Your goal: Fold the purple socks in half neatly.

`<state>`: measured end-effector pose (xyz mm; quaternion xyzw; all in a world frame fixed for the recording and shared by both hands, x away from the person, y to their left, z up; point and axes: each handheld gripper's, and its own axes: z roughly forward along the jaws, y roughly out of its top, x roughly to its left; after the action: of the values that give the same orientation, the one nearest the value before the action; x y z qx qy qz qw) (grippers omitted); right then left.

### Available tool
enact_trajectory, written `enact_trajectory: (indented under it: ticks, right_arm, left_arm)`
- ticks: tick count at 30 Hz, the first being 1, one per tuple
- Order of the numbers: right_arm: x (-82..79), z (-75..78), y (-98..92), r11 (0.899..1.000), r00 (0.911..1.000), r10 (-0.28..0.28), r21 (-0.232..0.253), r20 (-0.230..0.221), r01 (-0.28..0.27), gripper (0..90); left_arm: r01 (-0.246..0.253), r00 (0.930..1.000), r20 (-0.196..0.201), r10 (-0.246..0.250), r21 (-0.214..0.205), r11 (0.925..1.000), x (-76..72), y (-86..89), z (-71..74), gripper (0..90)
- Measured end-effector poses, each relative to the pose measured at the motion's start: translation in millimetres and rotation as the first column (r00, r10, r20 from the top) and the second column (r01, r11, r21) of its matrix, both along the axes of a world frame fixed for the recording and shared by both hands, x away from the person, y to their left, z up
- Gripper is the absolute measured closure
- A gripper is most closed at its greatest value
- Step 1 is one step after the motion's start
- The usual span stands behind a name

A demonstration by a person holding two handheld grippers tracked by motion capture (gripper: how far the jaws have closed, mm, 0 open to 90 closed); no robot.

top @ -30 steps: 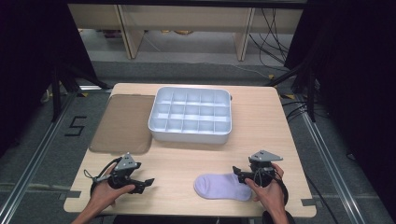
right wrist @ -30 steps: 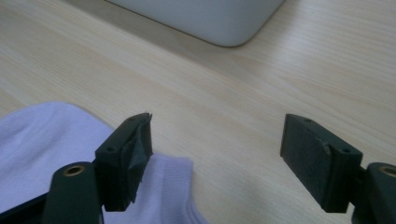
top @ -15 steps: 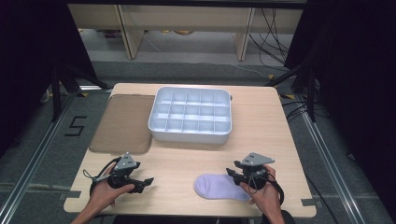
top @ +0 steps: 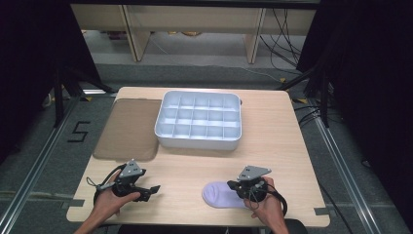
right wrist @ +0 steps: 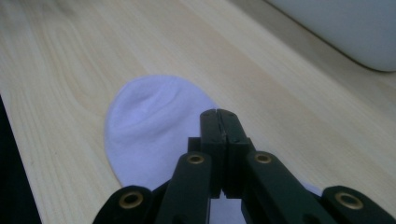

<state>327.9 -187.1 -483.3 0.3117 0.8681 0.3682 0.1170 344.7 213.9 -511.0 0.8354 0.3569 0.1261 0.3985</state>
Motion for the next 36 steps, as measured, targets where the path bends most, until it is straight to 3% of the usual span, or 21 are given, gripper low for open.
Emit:
enact_trajectory:
  ticks: [2,11,13,14,16,19,20,23,24,28,31,36]
  right_arm:
    - [0.8,-1.4,1.6,1.0,0.9997,0.025,-0.01,0.002,-0.025,90.0]
    - [-0.3,-10.5,16.9,0.997,0.9984,0.05,-0.063,-0.026,-0.052,90.0]
    - [1.0,-12.9,19.4,0.996,0.9983,0.056,-0.064,-0.015,-0.057,90.0]
    - [0.6,-11.5,21.5,0.995,0.9973,0.059,-0.078,-0.045,-0.062,90.0]
    - [0.5,-13.3,23.8,0.996,0.9978,0.059,-0.066,-0.032,-0.061,90.0]
    - [0.9,-13.9,27.0,0.993,0.9956,0.083,-0.086,-0.043,-0.086,90.0]
    - [1.8,-16.4,29.1,0.991,0.9946,0.1,-0.081,-0.025,-0.102,90.0]
    - [2.0,-17.4,32.9,0.988,0.9927,0.111,-0.106,-0.048,-0.115,90.0]
    - [2.5,-19.2,35.3,0.988,0.9933,0.111,-0.1,-0.032,-0.114,90.0]
    - [4.0,-18.0,45.5,0.987,0.9921,0.117,-0.106,-0.044,-0.121,90.0]
    - [4.7,-19.4,57.8,0.988,0.9924,0.118,-0.1,-0.037,-0.121,90.0]
    - [7.4,-20.3,77.0,0.988,0.9927,0.116,-0.097,-0.034,-0.119,90.0]
  left_arm:
    - [-0.002,1.0,0.004,0.002,-0.003,1.0,0.0,0.4,0.3,15.5]
    - [-0.004,1.0,0.004,0.004,-0.003,1.0,0.2,0.3,0.4,15.6]
    - [-0.006,1.0,0.003,0.006,-0.003,1.0,0.3,0.3,0.3,15.6]
    - [-0.005,1.0,0.002,0.005,-0.005,1.0,0.5,0.3,0.0,15.6]
    - [-0.009,1.0,0.003,0.009,-0.012,0.9999,0.4,-0.3,-0.4,15.6]
    - [-0.009,1.0,0.003,0.009,-0.01,0.9999,0.6,-0.4,-0.5,15.6]
    - [-0.011,0.9999,0.001,0.011,0.0,0.9999,0.4,-0.3,0.0,15.6]
    - [-0.011,0.9999,0.0,0.011,0.012,0.9999,0.6,0.2,0.1,15.9]
    - [-0.008,1.0,-0.003,0.008,0.002,1.0,0.6,-0.3,0.0,15.9]
    - [-0.011,0.9999,-0.013,0.011,0.006,0.9999,0.8,-0.6,-0.2,15.9]
    - [-0.007,0.9995,-0.03,0.006,-0.03,0.9995,0.9,-2.4,-0.3,15.9]
    - [0.007,0.999,-0.044,-0.008,-0.024,0.9997,-0.6,-4.6,0.4,15.9]
